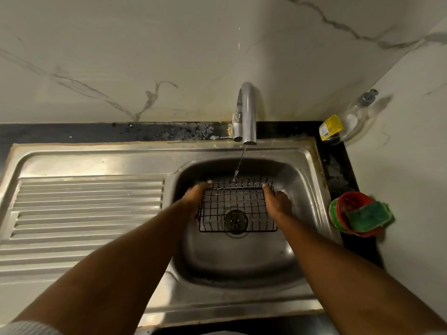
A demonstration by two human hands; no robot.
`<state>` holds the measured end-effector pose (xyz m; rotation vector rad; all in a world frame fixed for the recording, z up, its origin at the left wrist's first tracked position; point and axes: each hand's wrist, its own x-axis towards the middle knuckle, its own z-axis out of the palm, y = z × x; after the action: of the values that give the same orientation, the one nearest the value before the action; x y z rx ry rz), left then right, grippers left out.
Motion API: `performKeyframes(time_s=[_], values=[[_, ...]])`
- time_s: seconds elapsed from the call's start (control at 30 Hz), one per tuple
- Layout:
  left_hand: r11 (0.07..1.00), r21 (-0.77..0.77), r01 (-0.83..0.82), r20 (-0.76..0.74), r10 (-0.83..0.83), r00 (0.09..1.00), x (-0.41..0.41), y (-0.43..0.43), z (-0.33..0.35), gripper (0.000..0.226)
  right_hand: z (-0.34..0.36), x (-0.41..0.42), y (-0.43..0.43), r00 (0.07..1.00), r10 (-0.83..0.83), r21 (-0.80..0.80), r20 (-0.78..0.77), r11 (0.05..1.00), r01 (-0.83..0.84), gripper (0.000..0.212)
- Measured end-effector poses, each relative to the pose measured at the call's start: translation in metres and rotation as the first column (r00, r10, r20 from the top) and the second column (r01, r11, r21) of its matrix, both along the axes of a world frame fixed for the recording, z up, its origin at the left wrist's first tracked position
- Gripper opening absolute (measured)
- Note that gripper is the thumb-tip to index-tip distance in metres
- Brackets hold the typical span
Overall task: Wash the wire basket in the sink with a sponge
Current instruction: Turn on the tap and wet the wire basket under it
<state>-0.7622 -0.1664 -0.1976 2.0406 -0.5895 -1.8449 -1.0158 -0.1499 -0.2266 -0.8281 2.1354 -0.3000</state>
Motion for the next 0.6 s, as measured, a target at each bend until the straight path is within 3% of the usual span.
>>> performKeyframes(time_s=[0.17,0.27,0.33,0.43,0.6], values=[[0.982,0.077,-0.175,-0.144,0.184,0.972,0.006,0.004,0.018,0.068,0.029,-0.007,-0.004,0.999,0.048,-0.056,0.017,0.997,-0.047,0.087],[0.984,0.103,-0.148,-0.157,0.163,0.974,0.009,0.013,0.032,0.069,0.043,-0.016,-0.004,0.997,0.074,-0.059,0.009,0.996,-0.073,0.069],[0.994,0.041,-0.097,-0.104,0.101,0.989,0.009,0.018,0.036,0.086,0.06,-0.017,-0.008,0.995,0.097,-0.099,0.012,0.991,-0.095,0.069],[0.98,-0.148,-0.134,0.013,0.138,0.99,0.008,0.022,0.039,0.104,0.081,-0.02,-0.02,0.992,0.121,-0.281,0.023,0.953,-0.11,0.064],[0.97,-0.189,-0.152,-0.116,0.132,0.984,0.011,0.023,0.055,0.109,0.107,-0.037,-0.026,0.986,0.093,-0.226,0.14,0.972,-0.059,0.064]])
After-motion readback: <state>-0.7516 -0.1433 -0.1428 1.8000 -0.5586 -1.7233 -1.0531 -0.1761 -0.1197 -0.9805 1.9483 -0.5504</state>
